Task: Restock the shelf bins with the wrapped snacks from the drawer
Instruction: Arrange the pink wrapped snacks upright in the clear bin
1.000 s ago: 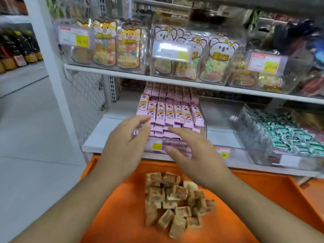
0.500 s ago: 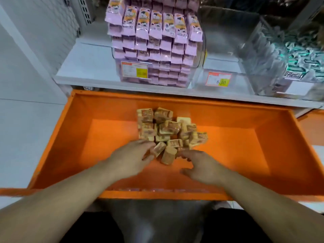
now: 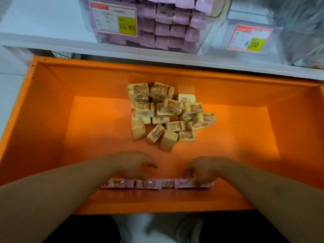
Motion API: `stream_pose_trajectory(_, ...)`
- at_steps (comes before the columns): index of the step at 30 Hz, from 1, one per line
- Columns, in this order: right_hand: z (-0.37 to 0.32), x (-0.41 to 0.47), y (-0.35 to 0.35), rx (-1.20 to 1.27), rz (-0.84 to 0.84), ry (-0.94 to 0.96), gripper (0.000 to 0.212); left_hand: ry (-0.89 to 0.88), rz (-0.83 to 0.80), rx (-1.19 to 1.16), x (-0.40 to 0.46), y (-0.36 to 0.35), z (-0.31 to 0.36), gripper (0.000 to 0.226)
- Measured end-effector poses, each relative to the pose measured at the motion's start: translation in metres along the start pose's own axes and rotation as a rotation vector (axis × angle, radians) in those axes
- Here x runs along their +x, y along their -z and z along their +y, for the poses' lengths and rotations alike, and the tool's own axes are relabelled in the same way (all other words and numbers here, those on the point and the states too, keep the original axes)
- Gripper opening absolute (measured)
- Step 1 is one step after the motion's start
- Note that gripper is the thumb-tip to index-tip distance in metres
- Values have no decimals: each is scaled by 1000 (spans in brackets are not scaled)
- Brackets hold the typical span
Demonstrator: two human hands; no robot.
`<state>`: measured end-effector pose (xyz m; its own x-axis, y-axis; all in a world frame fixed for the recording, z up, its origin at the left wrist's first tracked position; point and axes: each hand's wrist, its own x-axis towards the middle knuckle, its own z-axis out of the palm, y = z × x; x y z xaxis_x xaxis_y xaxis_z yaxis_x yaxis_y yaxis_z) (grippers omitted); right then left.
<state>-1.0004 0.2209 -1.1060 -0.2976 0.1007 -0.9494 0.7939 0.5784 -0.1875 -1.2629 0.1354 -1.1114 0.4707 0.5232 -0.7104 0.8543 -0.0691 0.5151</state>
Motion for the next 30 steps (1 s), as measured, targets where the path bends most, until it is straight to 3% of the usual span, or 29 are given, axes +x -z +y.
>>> stream_pose_trajectory(4,6,9,-6,-2,-19,13,58,-58,-132,62,20,-15,6,62)
stream_pose_trajectory(8,5,14,-10,-7,-3,17,59,-56,-108,35,29,-23,5,55)
stream_pose_trajectory(14,4,8,-6,58,60,28,45,-26,-40,-4,30,-21,5,46)
stream_pose_trajectory(19,11,-18,14,372,204,32,27,54,174,-421,21,3,7,40)
stream_pose_trajectory(23,14,-58,38,675,359,88,35,139,388,-711,0,35,26,37)
stream_pose_trajectory(27,-2,-110,59,1045,531,259,43,83,564,-1095,-33,68,65,33)
stream_pose_trajectory(30,-26,-142,68,1169,605,408,44,28,713,-1233,-61,91,97,29)
